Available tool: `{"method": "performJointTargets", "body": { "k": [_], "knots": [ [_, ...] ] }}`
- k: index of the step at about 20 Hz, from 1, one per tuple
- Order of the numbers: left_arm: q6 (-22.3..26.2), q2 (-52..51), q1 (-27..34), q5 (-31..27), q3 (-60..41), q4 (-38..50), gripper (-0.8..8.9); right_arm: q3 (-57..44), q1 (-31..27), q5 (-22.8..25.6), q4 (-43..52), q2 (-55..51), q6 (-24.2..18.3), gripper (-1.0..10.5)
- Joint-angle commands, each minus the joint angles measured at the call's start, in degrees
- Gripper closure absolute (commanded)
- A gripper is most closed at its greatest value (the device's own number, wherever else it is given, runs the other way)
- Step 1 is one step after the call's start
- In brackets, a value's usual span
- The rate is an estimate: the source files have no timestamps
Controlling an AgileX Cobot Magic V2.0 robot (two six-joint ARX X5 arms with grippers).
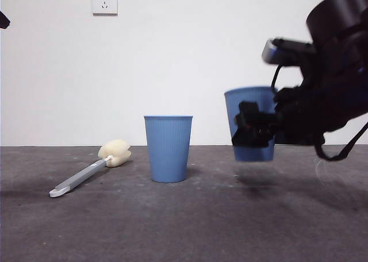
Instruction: Pick up the cup brush,pick up the cup,insert the brush into the cup,clean the cup,put the cup brush back,put the cup back to the fixed position on the table
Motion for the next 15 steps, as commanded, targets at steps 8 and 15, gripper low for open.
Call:
{"method": "performJointTargets", "body": {
  "k": [8,15],
  "knots": [
    [0.92,-0.13,-0.15,0.0,-0.72,0.11,4.05,5.99,-1.2,-2.23,3.28,10.99,-0.26,9.6],
    [1.55,-0.13,-0.15,-0.26,-0.72,0.13,4.06,6.21,-1.88,-3.19,0.68,12.74,-0.37,9.4]
  ]
}}
